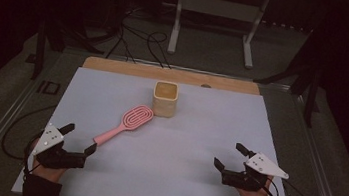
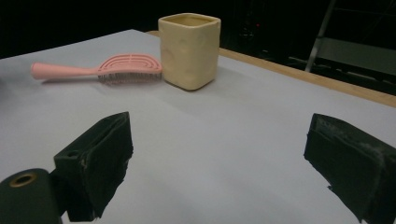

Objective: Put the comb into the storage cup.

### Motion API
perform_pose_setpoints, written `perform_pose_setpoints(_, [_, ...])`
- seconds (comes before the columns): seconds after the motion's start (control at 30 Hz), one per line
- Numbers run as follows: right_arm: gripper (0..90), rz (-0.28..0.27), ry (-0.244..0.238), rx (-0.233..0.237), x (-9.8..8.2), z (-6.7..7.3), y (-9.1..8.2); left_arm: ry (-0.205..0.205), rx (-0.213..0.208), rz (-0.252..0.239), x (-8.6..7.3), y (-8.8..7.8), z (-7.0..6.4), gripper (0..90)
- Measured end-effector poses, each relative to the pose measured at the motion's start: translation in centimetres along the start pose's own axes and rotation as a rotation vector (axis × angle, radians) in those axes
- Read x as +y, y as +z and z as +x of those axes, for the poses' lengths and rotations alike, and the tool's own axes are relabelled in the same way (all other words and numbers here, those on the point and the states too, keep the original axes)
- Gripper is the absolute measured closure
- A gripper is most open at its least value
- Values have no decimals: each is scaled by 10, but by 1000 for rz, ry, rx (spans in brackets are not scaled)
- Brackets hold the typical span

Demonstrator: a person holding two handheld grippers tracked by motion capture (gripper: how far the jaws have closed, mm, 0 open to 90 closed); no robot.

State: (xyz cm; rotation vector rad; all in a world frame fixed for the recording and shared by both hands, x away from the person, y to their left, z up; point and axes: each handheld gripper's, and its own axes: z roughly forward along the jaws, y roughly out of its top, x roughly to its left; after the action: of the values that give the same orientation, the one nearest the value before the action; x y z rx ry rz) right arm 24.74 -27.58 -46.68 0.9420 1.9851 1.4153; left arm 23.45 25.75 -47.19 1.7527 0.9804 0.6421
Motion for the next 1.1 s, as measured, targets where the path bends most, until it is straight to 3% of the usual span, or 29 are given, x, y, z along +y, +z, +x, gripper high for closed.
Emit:
perform_pose_setpoints(0.47, [77, 24, 9, -10, -13, 0, 0, -30, 14, 72, 8, 12, 3, 2])
perform_pose_setpoints(0.6, [77, 21, 13, -11, -13, 0, 0, -21, 34, 126, 15, 19, 5, 3])
perform_pose_setpoints(0.67, [78, 23, 12, -11, -14, 0, 1, -11, 48, 181, 20, 23, 6, 7])
perform_pose_setpoints(0.77, [78, 31, 14, -9, -15, 0, 1, 6, 45, 227, 25, 29, 5, 7])
perform_pose_setpoints(0.93, [78, 31, 20, -16, -17, -1, 1, 14, 23, 266, 36, 38, 3, 5])
perform_pose_setpoints(1.1, [78, 34, 19, -15, -18, 0, 1, 27, 21, 275, 43, 45, 3, 3])
